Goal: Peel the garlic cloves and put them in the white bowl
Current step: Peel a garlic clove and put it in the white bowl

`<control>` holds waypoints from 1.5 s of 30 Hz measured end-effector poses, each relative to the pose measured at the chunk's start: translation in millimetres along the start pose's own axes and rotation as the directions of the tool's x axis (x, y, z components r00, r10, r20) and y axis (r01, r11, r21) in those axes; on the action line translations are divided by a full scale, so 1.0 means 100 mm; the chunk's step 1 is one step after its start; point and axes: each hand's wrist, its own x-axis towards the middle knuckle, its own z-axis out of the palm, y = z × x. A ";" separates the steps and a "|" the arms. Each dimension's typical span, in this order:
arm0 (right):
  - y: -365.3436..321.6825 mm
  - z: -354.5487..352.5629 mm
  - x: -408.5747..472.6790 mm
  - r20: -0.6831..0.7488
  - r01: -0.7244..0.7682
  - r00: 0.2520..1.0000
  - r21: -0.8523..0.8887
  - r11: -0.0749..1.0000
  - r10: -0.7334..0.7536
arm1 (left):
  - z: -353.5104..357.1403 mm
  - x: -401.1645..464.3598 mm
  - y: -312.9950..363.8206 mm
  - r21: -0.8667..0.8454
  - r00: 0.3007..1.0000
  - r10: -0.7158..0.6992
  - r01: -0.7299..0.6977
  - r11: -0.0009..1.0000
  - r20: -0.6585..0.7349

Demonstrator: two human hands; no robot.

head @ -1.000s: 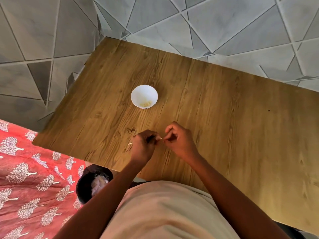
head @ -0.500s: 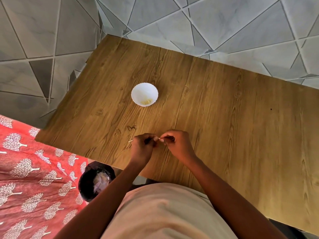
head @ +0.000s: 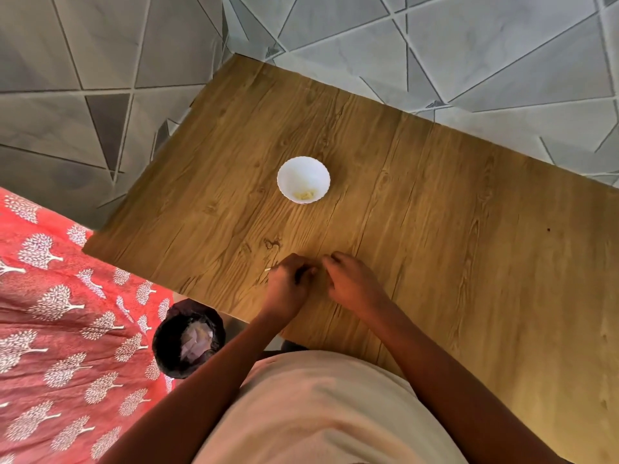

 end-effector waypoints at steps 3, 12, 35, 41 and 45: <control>-0.08 -0.05 0.03 0.015 0.026 1.000 -0.061 0.998 -0.025 | -0.01 0.03 -0.04 -0.090 0.997 -0.073 0.073 0.993 0.001; 0.01 0.05 -0.02 -0.053 -0.267 0.906 0.696 0.666 0.419 | 0.01 0.01 0.10 -0.214 0.992 -0.086 0.103 0.971 0.087; 0.21 0.01 -0.17 -0.292 0.021 0.956 0.210 0.977 0.042 | 0.12 0.11 0.11 -0.199 0.961 -0.263 0.275 0.941 0.085; 0.22 0.06 -0.18 -0.223 -0.065 0.953 0.515 0.855 0.206 | 0.07 0.09 0.12 -0.251 0.953 -0.276 0.300 0.920 0.125; 0.16 0.04 -0.17 -0.146 -0.107 0.953 0.657 0.746 0.265 | 0.04 0.08 0.14 -0.256 0.952 -0.269 0.299 0.919 0.144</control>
